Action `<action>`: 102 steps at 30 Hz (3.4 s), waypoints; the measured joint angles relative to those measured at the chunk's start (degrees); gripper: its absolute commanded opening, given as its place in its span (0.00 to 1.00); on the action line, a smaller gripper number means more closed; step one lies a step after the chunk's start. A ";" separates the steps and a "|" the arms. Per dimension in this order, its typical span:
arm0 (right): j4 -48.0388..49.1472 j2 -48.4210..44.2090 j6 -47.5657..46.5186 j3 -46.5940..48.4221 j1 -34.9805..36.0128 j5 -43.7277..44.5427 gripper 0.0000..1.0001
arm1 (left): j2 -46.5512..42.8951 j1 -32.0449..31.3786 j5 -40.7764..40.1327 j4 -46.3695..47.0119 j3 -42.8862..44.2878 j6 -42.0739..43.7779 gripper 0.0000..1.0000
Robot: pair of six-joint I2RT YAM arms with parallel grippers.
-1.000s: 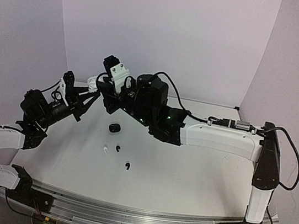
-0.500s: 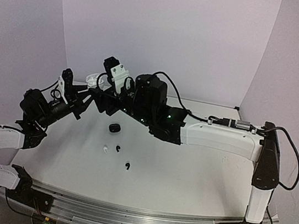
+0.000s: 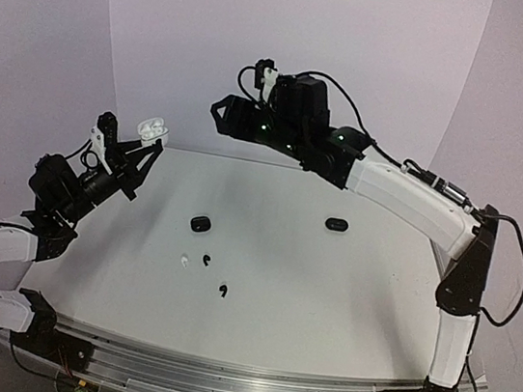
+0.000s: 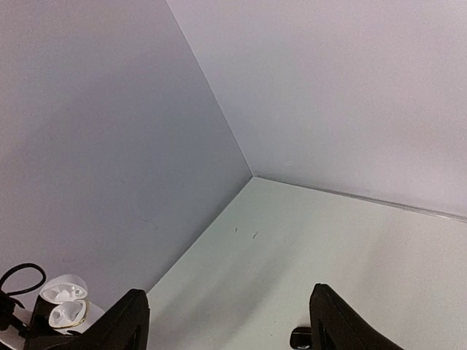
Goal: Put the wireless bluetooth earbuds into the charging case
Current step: Move the left earbud to the center of the board.
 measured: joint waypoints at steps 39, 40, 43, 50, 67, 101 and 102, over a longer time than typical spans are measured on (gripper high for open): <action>-24.28 39.61 4.11 25.06 10.10 4.32 0.40 | -3.53 4.56 -1.99 -13.38 1.90 -0.07 0.00; -24.23 39.61 4.06 25.03 10.10 4.56 0.40 | -3.53 4.56 -1.92 -13.38 1.90 -0.08 0.00; -24.11 39.61 4.00 24.84 10.10 4.87 0.40 | -3.53 4.56 -1.89 -13.39 1.90 -0.08 0.00; -24.01 39.65 3.72 22.82 10.24 4.90 0.36 | -3.53 4.56 -1.83 -13.42 1.90 -0.07 0.00; -24.93 40.05 2.28 20.85 10.71 5.25 0.33 | -3.53 4.56 -1.28 -13.44 1.90 -0.06 0.00; -21.70 36.94 -10.65 14.10 11.63 4.60 0.16 | -3.54 4.60 -0.46 -13.69 1.90 -0.02 0.00; -21.57 36.13 -11.55 12.82 11.74 3.74 0.16 | -3.55 4.63 -0.45 -13.68 1.90 -0.02 0.00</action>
